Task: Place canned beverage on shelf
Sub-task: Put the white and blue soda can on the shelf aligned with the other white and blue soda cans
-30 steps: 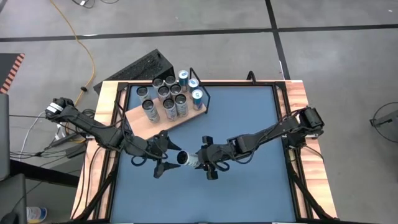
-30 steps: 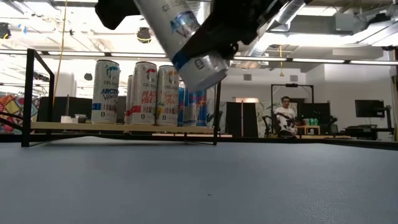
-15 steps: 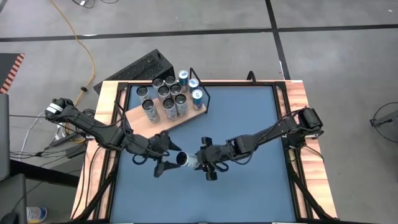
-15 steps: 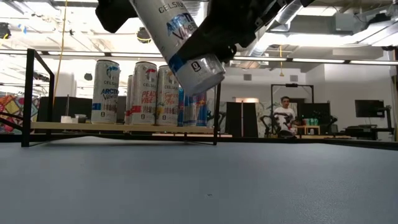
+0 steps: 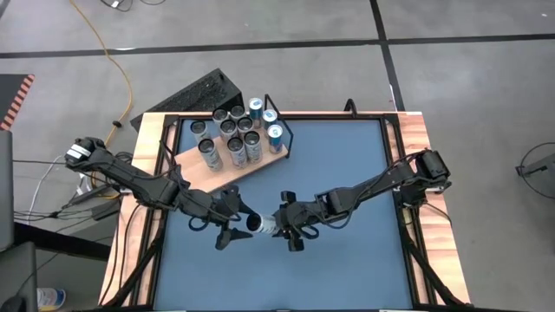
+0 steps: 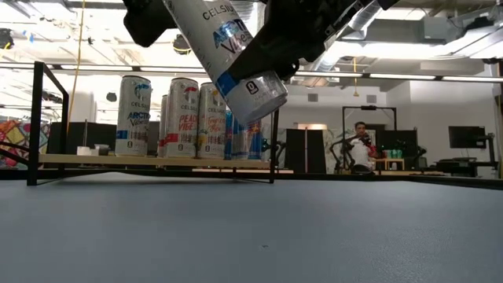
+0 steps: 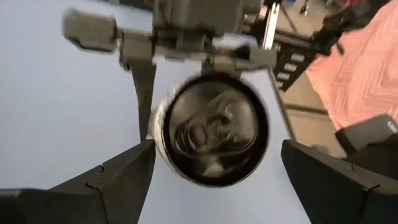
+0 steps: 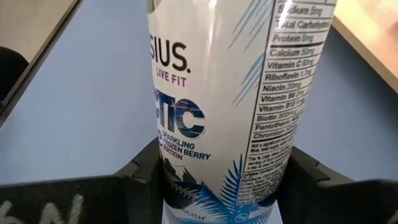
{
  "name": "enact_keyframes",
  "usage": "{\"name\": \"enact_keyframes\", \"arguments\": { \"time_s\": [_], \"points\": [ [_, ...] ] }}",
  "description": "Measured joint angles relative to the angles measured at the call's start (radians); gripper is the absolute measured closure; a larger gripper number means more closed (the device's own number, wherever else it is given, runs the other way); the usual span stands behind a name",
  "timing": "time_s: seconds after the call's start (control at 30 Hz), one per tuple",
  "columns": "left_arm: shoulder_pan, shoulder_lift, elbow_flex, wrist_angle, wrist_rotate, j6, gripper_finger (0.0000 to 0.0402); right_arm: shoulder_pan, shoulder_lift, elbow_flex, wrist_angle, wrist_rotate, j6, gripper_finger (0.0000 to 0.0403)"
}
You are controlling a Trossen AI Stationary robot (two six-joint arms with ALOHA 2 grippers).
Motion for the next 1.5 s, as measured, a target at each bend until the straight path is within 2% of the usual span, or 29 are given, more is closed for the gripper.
{"name": "enact_keyframes", "arguments": {
  "time_s": [0.13,0.23,0.77,1.37,1.5],
  "points": [
    [0.001,0.039,0.0,0.018,0.029,-0.001,0.007,-0.004,0.0,0.0,-0.004,-0.006,-0.004,0.0199],
    [0.001,0.053,0.0,0.025,0.012,0.0,0.007,-0.005,0.0,0.0,-0.002,-0.006,-0.004,0.0199],
    [0.003,0.054,-0.001,0.054,-0.005,0.025,0.007,-0.008,-0.001,0.0,-0.008,-0.078,0.045,0.0199],
    [0.028,0.053,-0.001,0.089,-0.024,0.004,0.007,-0.014,-0.001,0.0,0.004,-0.104,0.022,0.0199],
    [0.044,0.053,-0.001,0.089,0.0,-0.01,0.007,-0.014,-0.001,0.0,0.007,-0.104,0.022,0.0199]
  ]
}}
